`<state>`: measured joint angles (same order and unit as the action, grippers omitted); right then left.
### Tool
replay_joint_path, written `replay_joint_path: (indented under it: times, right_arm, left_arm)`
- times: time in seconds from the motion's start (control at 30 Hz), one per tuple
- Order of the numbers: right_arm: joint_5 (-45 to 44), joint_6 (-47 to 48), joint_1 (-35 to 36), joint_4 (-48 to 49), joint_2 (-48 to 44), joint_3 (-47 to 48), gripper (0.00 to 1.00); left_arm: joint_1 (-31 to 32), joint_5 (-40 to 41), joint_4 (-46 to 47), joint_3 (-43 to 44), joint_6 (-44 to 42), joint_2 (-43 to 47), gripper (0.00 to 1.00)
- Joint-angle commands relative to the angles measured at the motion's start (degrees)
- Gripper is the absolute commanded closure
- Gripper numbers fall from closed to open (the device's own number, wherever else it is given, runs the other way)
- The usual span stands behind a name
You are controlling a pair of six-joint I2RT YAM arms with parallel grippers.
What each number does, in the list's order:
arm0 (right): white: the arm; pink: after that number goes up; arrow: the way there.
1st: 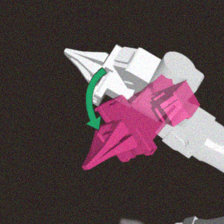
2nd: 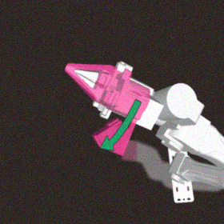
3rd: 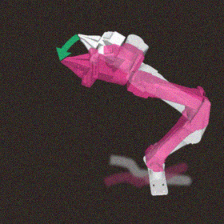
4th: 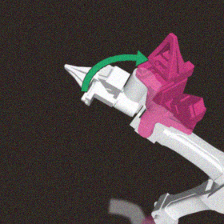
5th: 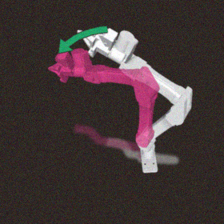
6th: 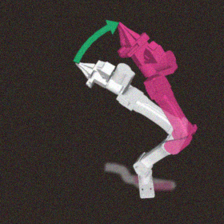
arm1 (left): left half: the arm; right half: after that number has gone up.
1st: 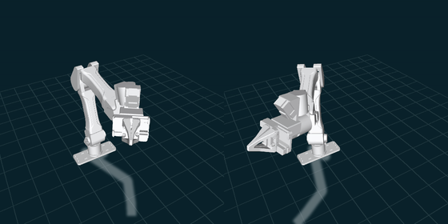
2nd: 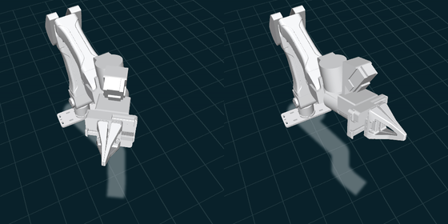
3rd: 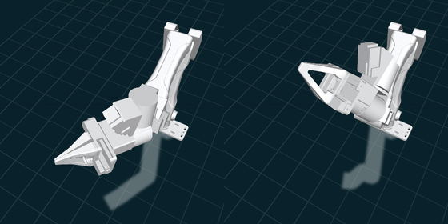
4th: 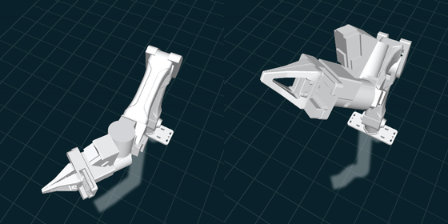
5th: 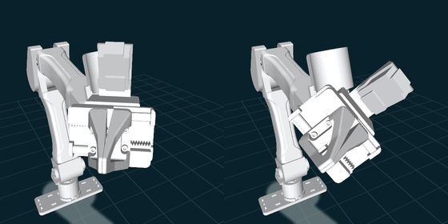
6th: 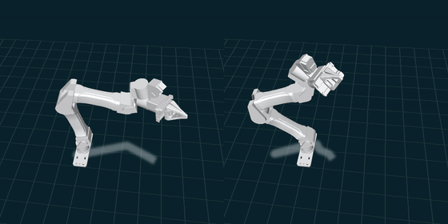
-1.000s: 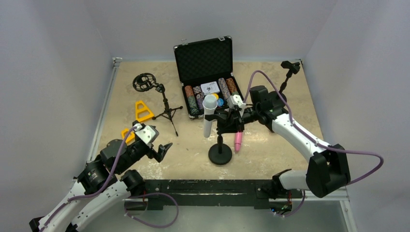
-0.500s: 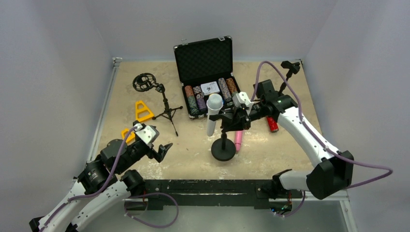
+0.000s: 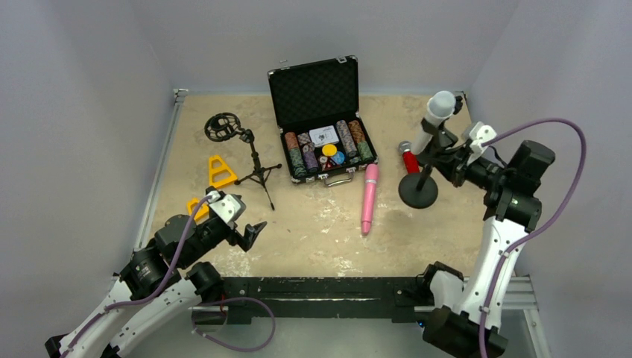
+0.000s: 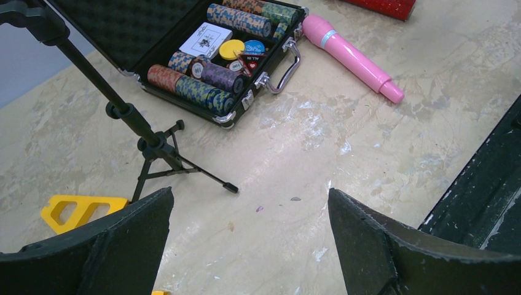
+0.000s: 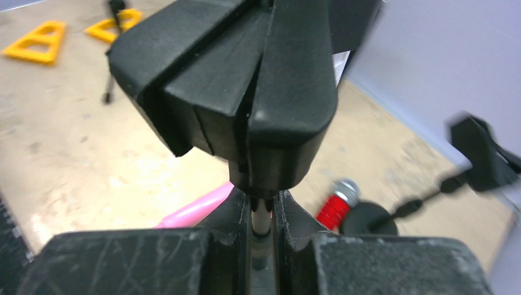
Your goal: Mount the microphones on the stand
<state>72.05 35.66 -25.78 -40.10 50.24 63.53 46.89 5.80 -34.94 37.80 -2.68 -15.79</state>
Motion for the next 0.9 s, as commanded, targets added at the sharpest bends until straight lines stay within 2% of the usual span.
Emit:
replay_joint_path:
  times: [0.0,0.17,0.33,0.57,0.87]
  right_arm:
    - [-2.6,-10.9,-10.8,13.7,0.8,-0.2,1.0]
    - [-14.2,-16.4,-16.2,28.5,1.6,-4.9,1.0]
    - [-21.1,-16.5,-16.8,39.5,4.8,-9.4,1.0]
    - [-16.9,-16.0,-17.1,52.1,13.7,-12.8,1.0]
    - [-10.9,-12.0,-17.5,55.4,19.3,-15.4,1.0]
  left_arm:
    - [-0.4,-1.4,1.5,0.4,-1.0,0.1,0.01]
    - [-0.4,-1.8,1.4,0.5,-1.0,0.3,0.01]
    - [-0.4,-2.1,1.3,0.6,-1.0,0.5,0.01]
    - [-0.4,-2.3,1.3,0.6,-1.1,0.6,0.01]
    - [-0.4,-2.3,1.2,0.6,-1.0,0.6,0.01]
